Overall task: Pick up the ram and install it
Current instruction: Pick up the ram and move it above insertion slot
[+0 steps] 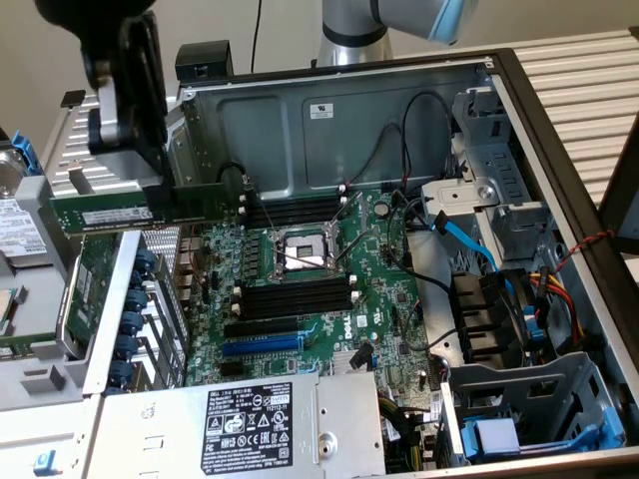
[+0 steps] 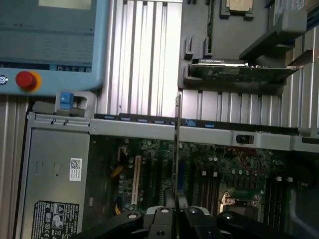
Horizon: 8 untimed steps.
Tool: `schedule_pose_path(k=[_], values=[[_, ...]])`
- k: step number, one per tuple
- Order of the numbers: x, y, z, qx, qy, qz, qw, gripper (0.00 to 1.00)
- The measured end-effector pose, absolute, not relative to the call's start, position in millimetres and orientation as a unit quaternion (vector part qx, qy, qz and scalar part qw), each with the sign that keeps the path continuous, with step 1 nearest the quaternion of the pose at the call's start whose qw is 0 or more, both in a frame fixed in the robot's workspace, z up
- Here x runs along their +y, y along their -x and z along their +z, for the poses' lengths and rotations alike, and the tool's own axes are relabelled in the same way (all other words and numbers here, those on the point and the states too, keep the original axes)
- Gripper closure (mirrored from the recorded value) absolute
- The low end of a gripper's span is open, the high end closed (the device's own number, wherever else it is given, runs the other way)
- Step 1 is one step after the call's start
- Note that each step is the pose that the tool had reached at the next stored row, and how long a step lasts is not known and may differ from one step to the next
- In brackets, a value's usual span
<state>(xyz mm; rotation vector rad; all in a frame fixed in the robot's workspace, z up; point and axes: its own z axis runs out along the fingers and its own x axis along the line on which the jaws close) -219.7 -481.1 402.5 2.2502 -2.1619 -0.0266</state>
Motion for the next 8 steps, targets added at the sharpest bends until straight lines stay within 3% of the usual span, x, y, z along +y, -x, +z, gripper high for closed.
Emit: schedule_pose_path(k=[8], values=[[-481.1, 183.4, 402.3, -0.693, -0.721, -0.006, 0.013, 0.87]])
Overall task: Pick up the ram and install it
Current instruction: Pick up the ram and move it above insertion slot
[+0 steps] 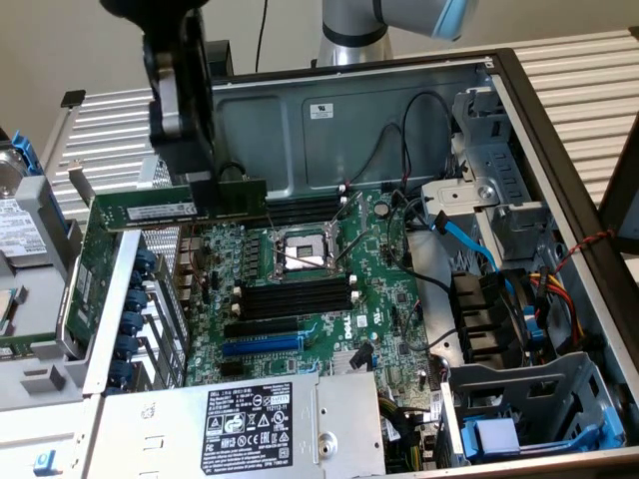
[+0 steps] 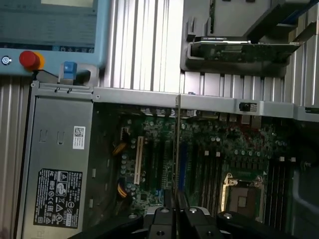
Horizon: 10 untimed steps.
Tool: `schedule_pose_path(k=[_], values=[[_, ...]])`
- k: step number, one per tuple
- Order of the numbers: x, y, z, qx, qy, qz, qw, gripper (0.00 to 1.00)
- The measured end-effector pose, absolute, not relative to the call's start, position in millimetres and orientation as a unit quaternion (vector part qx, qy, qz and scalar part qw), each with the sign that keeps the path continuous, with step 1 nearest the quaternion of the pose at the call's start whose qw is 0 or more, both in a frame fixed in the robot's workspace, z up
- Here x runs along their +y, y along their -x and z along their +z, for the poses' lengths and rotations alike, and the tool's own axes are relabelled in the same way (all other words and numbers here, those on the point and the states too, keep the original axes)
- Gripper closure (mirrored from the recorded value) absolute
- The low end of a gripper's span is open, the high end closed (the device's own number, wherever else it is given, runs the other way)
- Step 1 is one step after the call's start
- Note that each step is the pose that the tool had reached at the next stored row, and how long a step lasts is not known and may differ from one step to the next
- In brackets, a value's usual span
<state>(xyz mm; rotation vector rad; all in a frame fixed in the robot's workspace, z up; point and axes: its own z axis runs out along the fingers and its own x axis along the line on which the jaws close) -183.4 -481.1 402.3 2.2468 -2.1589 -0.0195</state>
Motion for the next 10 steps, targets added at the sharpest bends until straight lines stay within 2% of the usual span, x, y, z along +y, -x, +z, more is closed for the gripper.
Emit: schedule_pose_path(k=[10], values=[[-478.6, 138.1, 401.2, -0.693, -0.721, -0.005, 0.014, 0.87]])
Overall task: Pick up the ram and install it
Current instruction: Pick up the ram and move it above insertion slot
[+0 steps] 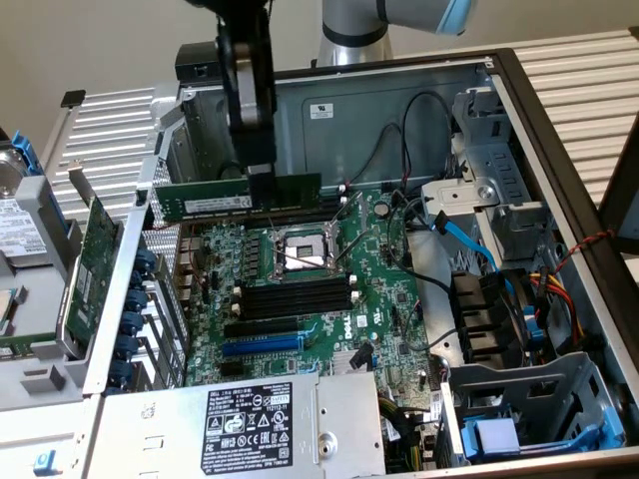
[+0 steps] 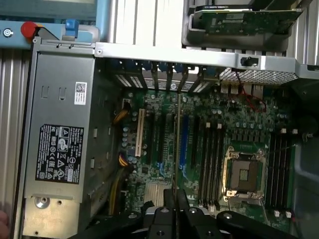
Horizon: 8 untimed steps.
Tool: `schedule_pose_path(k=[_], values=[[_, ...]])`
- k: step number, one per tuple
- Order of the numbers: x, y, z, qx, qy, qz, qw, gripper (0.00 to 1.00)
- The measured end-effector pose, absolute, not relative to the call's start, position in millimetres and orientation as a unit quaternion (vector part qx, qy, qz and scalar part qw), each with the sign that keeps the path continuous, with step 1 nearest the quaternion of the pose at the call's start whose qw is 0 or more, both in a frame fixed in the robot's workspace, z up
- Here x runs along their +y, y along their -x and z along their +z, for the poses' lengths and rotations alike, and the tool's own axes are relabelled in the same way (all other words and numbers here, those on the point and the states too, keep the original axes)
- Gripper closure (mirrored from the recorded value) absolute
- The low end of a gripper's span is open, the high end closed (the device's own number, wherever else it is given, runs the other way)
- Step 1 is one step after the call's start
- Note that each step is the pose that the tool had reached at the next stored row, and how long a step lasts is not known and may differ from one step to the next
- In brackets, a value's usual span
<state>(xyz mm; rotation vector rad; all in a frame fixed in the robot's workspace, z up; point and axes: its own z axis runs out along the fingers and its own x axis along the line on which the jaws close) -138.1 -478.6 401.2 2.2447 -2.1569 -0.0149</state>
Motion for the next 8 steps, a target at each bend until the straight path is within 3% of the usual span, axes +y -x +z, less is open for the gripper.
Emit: schedule_pose_path(k=[8], values=[[-451.4, 105.4, 393.4, -0.693, -0.721, 0.002, 0.022, 0.87]])
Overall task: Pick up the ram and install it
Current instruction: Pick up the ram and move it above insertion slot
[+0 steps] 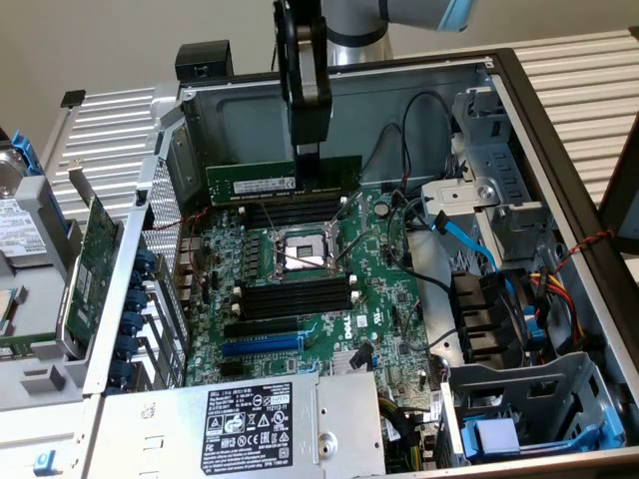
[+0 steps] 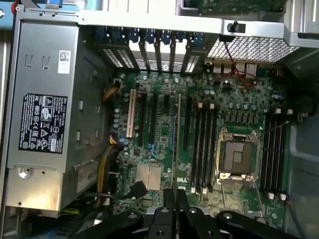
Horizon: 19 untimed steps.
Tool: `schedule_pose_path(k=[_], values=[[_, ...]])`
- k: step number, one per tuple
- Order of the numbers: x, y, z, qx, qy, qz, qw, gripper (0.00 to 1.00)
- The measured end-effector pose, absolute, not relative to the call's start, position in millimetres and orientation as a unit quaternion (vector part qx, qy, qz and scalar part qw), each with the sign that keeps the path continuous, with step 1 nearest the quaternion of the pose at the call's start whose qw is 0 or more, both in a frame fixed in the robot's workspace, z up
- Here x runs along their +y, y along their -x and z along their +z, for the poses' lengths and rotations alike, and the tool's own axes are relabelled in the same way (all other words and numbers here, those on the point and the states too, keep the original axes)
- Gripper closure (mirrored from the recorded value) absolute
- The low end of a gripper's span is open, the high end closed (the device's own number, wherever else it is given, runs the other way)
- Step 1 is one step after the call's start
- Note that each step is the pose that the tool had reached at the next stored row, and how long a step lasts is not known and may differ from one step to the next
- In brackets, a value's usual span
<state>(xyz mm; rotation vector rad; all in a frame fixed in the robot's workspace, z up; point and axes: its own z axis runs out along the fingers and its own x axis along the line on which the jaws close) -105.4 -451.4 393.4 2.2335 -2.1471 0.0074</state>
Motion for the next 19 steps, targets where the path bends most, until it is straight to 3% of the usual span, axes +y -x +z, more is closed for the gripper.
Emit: schedule_pose_path(k=[4, 12, 19], values=[[-432.4, 103.0, 391.4, -0.693, -0.720, 0.013, 0.027, 0.87], [-419.2, 109.9, 387.0, -0.693, -0.720, 0.031, 0.015, 0.87], [-421.3, 113.6, 383.1, -0.694, -0.720, 0.017, -0.002, 0.87]])
